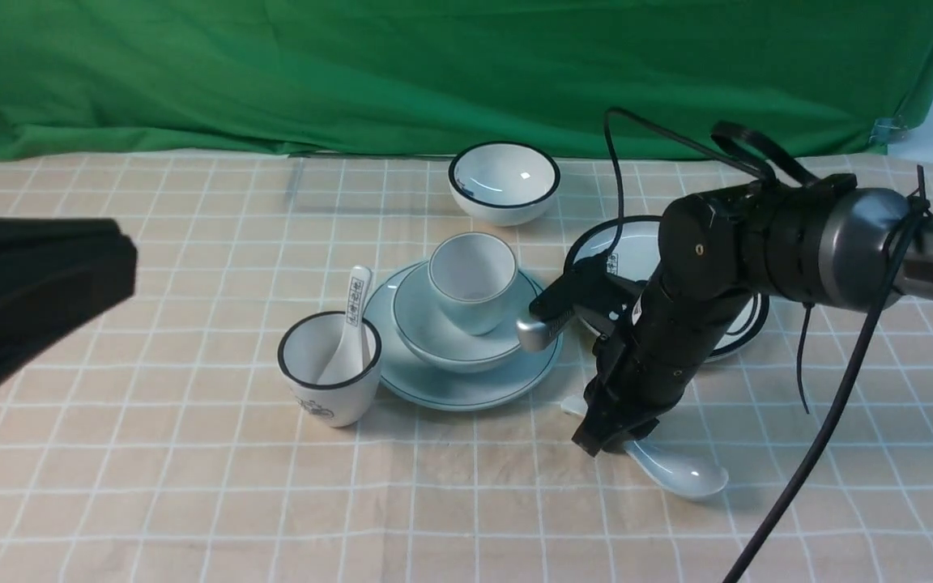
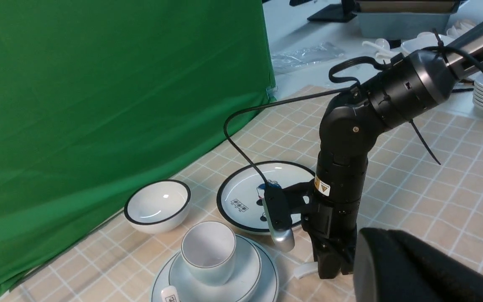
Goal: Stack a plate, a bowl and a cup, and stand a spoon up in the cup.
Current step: Use the right arm to grab a blue soup spoon, then use the right arm to put the blue soup spoon into the blue teacup in the middle
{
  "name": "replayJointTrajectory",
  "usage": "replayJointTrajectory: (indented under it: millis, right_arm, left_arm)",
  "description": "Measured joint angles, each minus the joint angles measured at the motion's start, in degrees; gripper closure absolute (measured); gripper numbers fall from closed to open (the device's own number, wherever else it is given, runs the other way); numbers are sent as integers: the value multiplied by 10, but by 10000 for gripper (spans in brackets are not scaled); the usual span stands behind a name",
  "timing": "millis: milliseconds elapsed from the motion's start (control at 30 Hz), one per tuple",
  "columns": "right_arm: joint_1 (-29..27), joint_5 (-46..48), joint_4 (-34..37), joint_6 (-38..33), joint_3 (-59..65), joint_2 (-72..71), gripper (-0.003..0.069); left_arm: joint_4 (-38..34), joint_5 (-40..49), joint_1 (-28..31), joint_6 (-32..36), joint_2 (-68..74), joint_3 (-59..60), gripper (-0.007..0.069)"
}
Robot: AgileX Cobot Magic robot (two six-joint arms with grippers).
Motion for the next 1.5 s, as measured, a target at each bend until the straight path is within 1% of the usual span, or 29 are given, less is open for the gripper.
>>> replayJointTrajectory:
  millis: [133,167,233,300,333,367,400,433,500,533,567,600,667,700,767,900,1100,1300,1400,1500]
  right_arm:
    - [0,20,-3,14,7,-23,492]
    - [0,20,-3,30,12,-56,492]
    - [4,-12,-1,54,23,-116,492]
    - [12,-97,17,73,46,-174,492]
    - [18,-161,35,78,64,-202,492]
    - [30,-269,60,84,95,-229,492]
    - [32,-285,68,85,100,-236,492]
    - [45,-386,85,91,130,-249,492]
    - [70,-567,99,121,182,-253,492]
    - [72,-582,99,121,186,-251,492]
    - [84,-672,92,142,208,-237,492]
    - [89,-720,78,160,217,-223,492]
    - [92,-795,33,203,217,-187,492]
    - [92,-814,15,217,212,-169,492]
    - [92,-849,-5,239,194,-132,492]
    - [91,-869,-27,263,150,-74,492]
    - [89,-869,-47,275,82,-17,492]
    - [80,-862,-49,275,75,19,492]
    - [78,-862,-48,271,75,35,462]
    - [78,-860,-48,253,75,52,358]
  left_arm:
    - [4,1,0,0,-10,1,624]
    - [8,1,0,0,-12,1,624]
    - [16,1,0,0,-13,1,624]
    - [21,0,0,0,-13,1,624]
    - [22,0,0,0,-13,1,624]
    - [23,-3,0,0,-13,3,624]
    - [23,-4,0,0,-13,3,624]
    - [24,-6,0,0,-13,6,624]
    - [25,-9,0,0,-13,13,624]
    - [25,-9,0,0,-13,13,624]
    - [26,-8,0,0,-13,17,624]
    - [26,-8,0,0,-13,19,624]
    - [28,-8,0,0,-13,23,624]
    - [28,-8,0,0,-13,24,624]
    - [28,-8,0,0,-13,24,624]
    - [28,-9,0,0,-13,24,624]
    - [24,-9,0,0,-13,24,624]
    - [21,-9,0,0,-13,24,624]
    - [20,-9,0,0,-13,24,624]
    - [20,-9,0,0,-13,24,624]
